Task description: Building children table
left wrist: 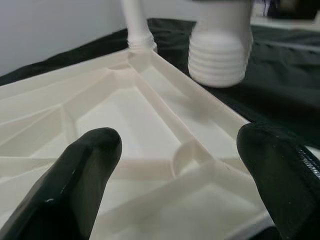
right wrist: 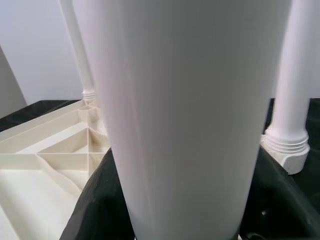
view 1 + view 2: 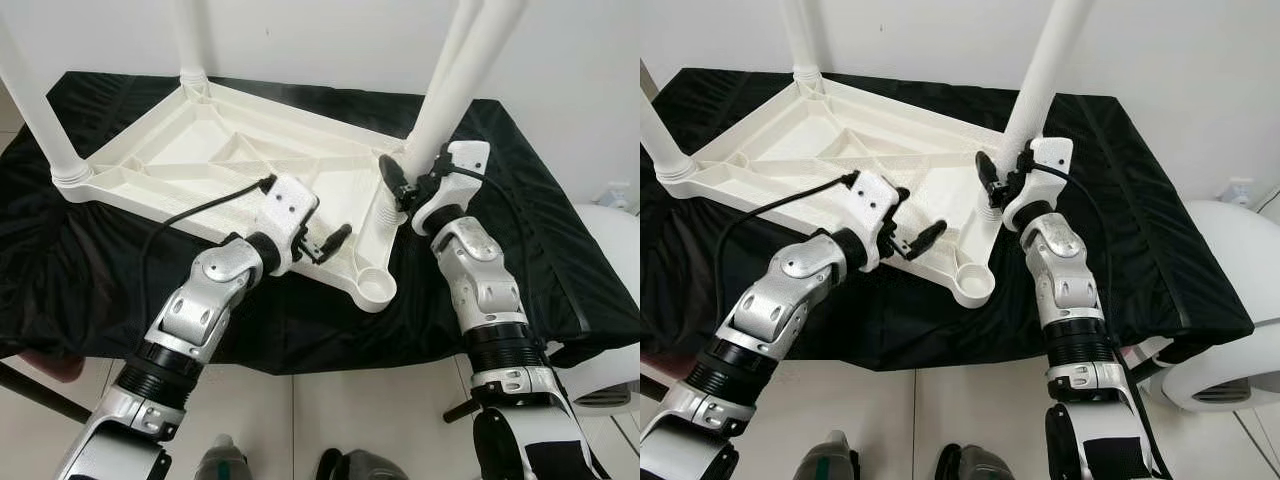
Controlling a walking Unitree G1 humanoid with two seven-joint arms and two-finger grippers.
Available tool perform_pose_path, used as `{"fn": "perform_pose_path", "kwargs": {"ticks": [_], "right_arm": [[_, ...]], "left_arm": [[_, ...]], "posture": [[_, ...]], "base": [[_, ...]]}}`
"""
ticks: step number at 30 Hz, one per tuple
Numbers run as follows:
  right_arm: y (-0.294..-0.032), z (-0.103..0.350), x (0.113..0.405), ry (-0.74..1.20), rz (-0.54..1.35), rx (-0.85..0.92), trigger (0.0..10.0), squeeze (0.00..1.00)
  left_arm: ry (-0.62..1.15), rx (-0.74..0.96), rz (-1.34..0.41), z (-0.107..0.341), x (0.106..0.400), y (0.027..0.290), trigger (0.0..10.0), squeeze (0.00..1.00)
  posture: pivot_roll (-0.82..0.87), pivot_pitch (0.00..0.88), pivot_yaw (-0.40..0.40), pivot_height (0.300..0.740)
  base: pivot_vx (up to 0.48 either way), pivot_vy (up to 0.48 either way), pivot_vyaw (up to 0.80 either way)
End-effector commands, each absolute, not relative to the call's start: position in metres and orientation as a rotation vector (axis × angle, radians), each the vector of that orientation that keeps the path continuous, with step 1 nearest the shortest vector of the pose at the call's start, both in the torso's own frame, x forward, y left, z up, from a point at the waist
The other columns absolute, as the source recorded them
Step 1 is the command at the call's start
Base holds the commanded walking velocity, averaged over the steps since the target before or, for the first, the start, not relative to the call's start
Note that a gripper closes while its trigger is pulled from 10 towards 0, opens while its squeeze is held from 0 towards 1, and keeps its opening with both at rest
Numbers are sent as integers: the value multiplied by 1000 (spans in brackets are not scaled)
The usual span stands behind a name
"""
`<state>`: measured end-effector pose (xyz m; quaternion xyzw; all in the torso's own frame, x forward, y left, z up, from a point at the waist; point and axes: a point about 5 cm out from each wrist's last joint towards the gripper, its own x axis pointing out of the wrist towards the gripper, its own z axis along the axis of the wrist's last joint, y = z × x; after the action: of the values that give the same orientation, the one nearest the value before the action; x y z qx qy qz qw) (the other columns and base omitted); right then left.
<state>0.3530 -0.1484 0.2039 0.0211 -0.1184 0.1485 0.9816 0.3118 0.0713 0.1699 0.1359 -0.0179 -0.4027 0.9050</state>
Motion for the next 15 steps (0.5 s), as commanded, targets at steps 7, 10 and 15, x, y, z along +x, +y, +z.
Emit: {"fn": "perform_pose_path", "kwargs": {"ticks": [7, 10, 15], "right_arm": [[-162, 207, 353, -255, 252, 35, 10000, 0], [-167, 206, 351, -253, 236, 27, 10000, 0], [-175, 206, 350, -254, 212, 19, 10000, 0]], "left_arm": [[29, 393, -902, 148, 310, 79, 10000, 0], [60, 457, -942, 139, 309, 84, 10000, 0], [96, 568, -1015, 128, 311, 88, 10000, 0]], "posture": [[42, 16, -51, 740], [37, 19, -42, 740], [33, 20, -34, 740]], "base": [[0, 0, 0], [0, 0, 0], [0, 0, 0]]}}
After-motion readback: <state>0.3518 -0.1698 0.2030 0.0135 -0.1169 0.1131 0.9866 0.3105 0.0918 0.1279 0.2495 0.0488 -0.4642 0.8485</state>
